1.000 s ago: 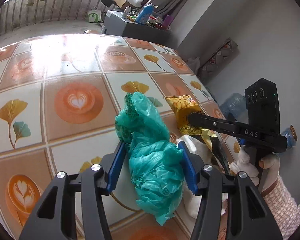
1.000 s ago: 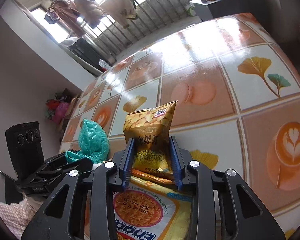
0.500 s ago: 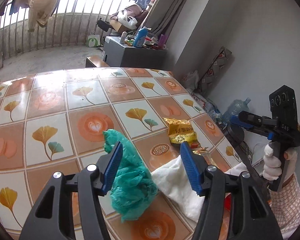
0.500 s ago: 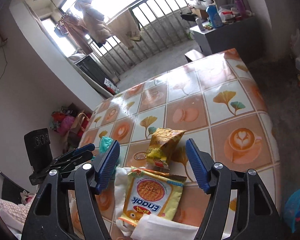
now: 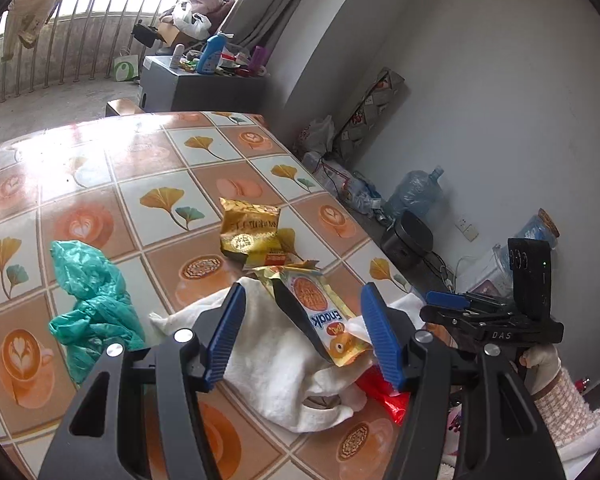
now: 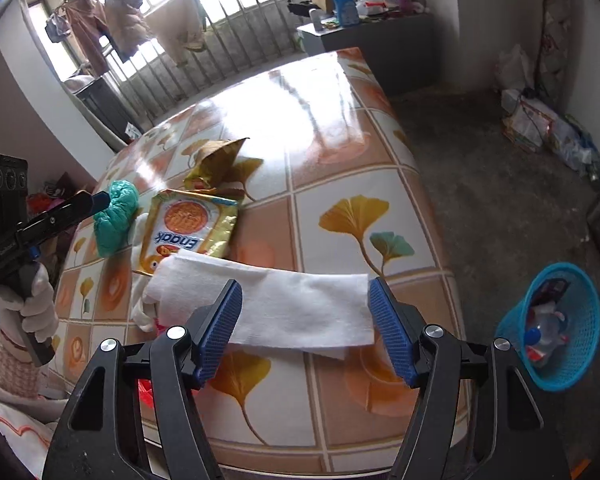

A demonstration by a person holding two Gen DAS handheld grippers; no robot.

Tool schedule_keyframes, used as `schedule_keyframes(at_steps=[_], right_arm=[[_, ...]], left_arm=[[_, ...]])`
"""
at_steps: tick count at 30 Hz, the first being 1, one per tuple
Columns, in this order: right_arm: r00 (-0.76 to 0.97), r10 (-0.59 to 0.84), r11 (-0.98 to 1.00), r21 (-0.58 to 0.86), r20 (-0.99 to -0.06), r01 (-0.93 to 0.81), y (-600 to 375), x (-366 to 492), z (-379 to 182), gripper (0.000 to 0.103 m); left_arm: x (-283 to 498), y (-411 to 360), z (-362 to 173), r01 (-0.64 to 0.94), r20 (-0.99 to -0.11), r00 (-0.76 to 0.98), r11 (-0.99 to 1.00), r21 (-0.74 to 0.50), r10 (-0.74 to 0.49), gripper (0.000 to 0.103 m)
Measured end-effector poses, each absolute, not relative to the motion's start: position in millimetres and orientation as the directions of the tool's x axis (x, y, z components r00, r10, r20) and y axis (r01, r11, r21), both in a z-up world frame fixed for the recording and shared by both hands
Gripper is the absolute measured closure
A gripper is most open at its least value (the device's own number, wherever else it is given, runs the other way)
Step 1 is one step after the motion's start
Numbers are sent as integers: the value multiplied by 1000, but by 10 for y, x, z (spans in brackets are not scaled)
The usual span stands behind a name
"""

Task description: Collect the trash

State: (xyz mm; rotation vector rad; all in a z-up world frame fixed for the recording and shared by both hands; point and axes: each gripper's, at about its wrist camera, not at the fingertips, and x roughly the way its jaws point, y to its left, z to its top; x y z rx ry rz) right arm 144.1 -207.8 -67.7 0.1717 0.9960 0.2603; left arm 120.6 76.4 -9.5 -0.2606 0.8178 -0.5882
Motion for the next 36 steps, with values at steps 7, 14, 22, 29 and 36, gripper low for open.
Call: schedule_keyframes(at_steps=[7,14,22,29,36], right_arm=[[531,172,984,124,-830,-125,-1866,1429,-833,67],[560,131,991,84,-818,-108,-1911,1401,-837,102],[571,145,988,145,-808,-46,-2045,1409,-845,102],[572,148,988,144,-807,-53,-2035,1406,-832,102],[576,146,989,140,-805,-55,-2032,1395,-827,102]], left_arm=[[1196,493,-295,404,-636,467,788,-464,-614,45],[1189,319,-332,430,-679,440,802,-416,-588,45],[1199,258,-360,436,-689,437,806,-400,-578,53],[1241,288,-281,431,-663,454,798,-421,-595,56],[1425,191,-441,403,-722,422,827,-392,-548,66]])
